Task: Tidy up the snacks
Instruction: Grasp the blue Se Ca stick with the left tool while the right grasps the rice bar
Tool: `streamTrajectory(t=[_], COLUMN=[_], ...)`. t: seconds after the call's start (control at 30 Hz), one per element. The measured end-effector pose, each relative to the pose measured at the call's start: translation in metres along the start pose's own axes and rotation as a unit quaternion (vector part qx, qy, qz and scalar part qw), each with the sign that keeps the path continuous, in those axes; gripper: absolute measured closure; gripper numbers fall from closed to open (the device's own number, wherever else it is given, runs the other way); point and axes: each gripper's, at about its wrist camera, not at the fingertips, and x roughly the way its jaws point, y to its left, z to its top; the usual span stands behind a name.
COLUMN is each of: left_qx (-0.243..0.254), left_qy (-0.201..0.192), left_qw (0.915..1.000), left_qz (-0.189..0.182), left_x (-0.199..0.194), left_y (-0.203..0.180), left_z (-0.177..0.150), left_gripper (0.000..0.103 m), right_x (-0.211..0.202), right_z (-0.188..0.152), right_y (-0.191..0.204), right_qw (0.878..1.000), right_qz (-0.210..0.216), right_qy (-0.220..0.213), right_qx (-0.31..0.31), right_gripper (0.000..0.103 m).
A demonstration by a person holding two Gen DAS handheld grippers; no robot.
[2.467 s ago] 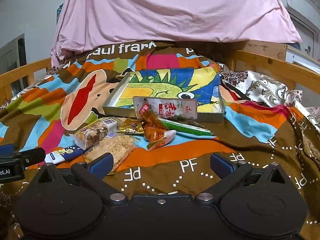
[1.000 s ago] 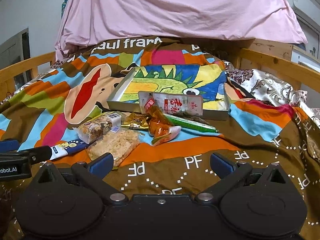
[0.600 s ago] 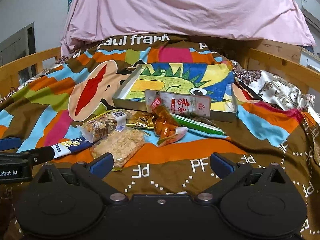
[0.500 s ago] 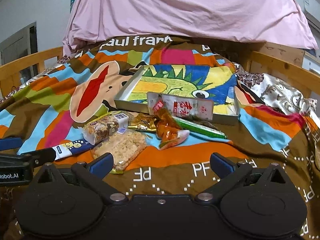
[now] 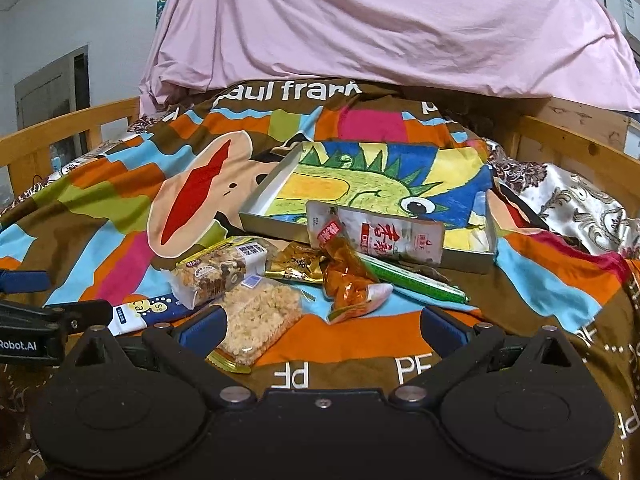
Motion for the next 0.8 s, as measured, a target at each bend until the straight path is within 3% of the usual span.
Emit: streamTrajectory(t=[0.23, 0.5, 0.7, 0.8], left_qx=[0.034, 0.074, 0.100, 0.123], left_qy=[0.024, 0.065, 0.111, 0.122], left_qw=[0.9991, 0.9939, 0.9841, 0.9796], left_qz=[0.002, -0.049, -0.097, -0.102], left_x=[0.017, 0.041, 0.069, 0.081], left_y=[0.003, 0.013, 0.022, 0.022], left_z=[0.010, 0.017, 0.026, 0.031], left_gripper=[0.000, 0.000, 0.000, 0.000], right_x=[0.018, 0.037, 0.052, 0.058], right_z=[0.003, -0.006, -0.013, -0.015], right_y=[-0.003, 0.000, 0.002, 0.005], right_qw=[0.999, 0.990, 0.989, 0.989], right_qz=[0.042, 0.135, 0.141, 0.135], right_qy=[0.000, 0.021, 0.049, 0.054], right_qx=[-0.016, -0.031, -0.014, -0.009], right_gripper=[0.001, 0.001, 0.001, 0.001])
